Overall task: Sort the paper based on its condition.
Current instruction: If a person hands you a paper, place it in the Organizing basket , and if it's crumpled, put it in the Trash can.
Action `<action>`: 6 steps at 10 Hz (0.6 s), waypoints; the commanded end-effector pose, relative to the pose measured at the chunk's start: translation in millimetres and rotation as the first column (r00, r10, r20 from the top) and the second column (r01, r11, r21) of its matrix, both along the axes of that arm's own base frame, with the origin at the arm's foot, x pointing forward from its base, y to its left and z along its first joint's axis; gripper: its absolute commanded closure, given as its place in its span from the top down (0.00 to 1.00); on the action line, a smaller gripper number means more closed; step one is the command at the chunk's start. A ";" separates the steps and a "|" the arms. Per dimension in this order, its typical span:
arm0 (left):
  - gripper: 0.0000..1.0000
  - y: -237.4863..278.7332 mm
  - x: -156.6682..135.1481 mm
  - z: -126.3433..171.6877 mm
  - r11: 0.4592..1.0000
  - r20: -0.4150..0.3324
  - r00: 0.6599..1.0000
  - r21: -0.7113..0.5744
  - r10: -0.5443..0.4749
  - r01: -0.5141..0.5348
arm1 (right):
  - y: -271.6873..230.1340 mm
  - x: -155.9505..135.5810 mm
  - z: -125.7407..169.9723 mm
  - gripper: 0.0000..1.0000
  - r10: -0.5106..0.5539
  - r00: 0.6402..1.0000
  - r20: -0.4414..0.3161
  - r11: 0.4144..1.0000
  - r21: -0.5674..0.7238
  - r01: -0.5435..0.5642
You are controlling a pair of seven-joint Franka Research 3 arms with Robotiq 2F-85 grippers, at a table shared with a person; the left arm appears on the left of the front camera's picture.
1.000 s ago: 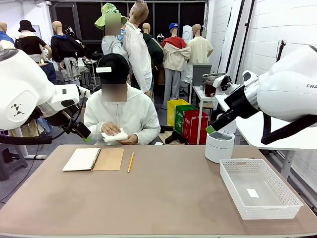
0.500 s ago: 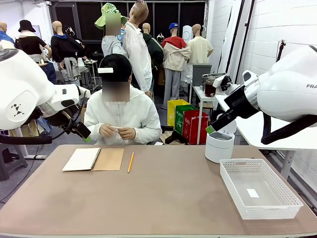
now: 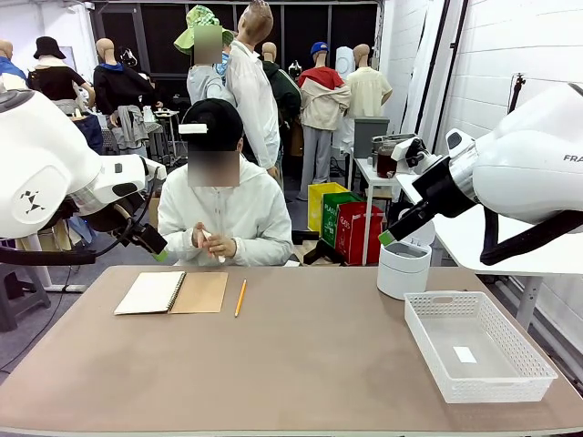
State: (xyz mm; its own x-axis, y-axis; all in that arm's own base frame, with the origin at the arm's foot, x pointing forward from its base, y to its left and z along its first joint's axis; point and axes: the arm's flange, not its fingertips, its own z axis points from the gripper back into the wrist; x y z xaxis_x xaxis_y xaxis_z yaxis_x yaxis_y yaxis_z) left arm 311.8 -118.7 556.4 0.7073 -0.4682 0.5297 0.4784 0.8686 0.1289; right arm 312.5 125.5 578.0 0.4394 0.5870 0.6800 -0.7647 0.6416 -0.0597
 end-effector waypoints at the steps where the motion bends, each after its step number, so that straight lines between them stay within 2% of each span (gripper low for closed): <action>1: 1.00 0.6 0.2 0.8 1.000 0.005 1.000 -0.005 0.002 -0.002 | -0.2 0.0 0.2 1.00 0.000 1.000 -0.002 1.000 0.005 0.000; 6: 1.00 0.6 0.2 0.8 1.000 0.005 1.000 -0.005 0.002 -0.002 | -0.2 0.0 0.2 1.00 0.000 1.000 -0.002 1.000 0.005 0.000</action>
State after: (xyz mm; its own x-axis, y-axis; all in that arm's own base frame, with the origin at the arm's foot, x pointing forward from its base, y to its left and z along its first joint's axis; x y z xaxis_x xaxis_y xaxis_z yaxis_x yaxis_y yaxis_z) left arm 311.8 -118.7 556.4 0.7073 -0.4682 0.5297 0.4785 0.8686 0.1289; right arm 312.5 125.5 578.0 0.4394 0.5870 0.6800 -0.7647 0.6416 -0.0597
